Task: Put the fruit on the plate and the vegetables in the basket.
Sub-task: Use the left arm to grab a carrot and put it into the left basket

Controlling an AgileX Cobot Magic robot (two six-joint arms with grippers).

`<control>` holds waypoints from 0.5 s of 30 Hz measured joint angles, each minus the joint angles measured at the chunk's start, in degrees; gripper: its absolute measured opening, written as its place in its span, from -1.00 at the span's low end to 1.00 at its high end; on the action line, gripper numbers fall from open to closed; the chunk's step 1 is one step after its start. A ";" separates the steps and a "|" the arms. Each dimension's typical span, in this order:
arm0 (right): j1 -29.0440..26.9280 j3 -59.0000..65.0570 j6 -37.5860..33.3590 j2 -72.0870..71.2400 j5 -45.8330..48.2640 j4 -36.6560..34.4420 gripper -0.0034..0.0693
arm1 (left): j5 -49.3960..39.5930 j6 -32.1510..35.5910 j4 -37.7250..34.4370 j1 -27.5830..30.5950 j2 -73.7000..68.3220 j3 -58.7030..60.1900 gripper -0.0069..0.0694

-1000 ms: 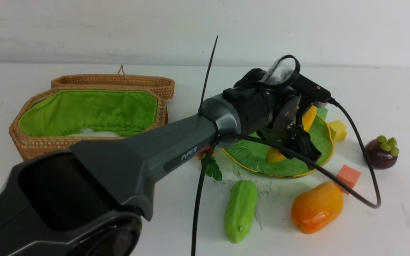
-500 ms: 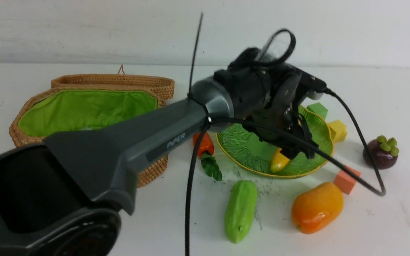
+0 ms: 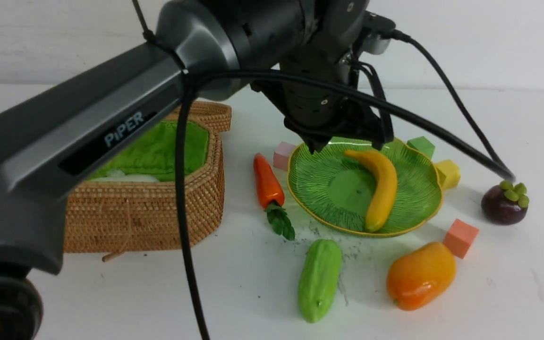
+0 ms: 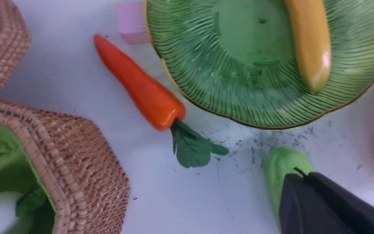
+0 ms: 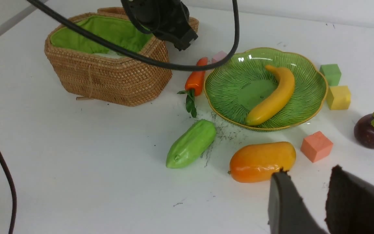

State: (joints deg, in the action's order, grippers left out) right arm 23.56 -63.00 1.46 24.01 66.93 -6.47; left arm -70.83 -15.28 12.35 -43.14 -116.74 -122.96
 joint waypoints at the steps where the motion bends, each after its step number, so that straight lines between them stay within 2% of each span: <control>1: 0.00 0.00 0.00 0.00 0.00 0.00 -0.34 | 0.00 -0.48 0.00 0.65 -0.68 0.00 -0.77; 4: 0.00 0.00 0.00 0.00 0.00 0.00 -0.33 | 0.00 -1.56 -0.12 3.10 -3.94 0.00 -0.55; 5: 0.00 0.00 0.00 0.00 0.00 0.00 -0.32 | 0.15 -2.49 -0.17 5.20 -6.95 0.00 -0.36; 12: 0.00 0.00 0.00 0.00 1.32 -0.04 -0.31 | 3.85 -5.47 -1.12 10.05 -13.74 0.00 0.31; 15: 0.00 0.00 0.00 0.00 1.43 -0.04 -0.30 | 5.34 -5.59 -1.37 10.23 -14.94 0.00 0.42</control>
State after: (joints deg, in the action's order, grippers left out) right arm 23.56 -63.00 1.46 24.01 68.36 -6.51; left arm -65.49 -20.87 10.98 -32.91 -131.68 -122.96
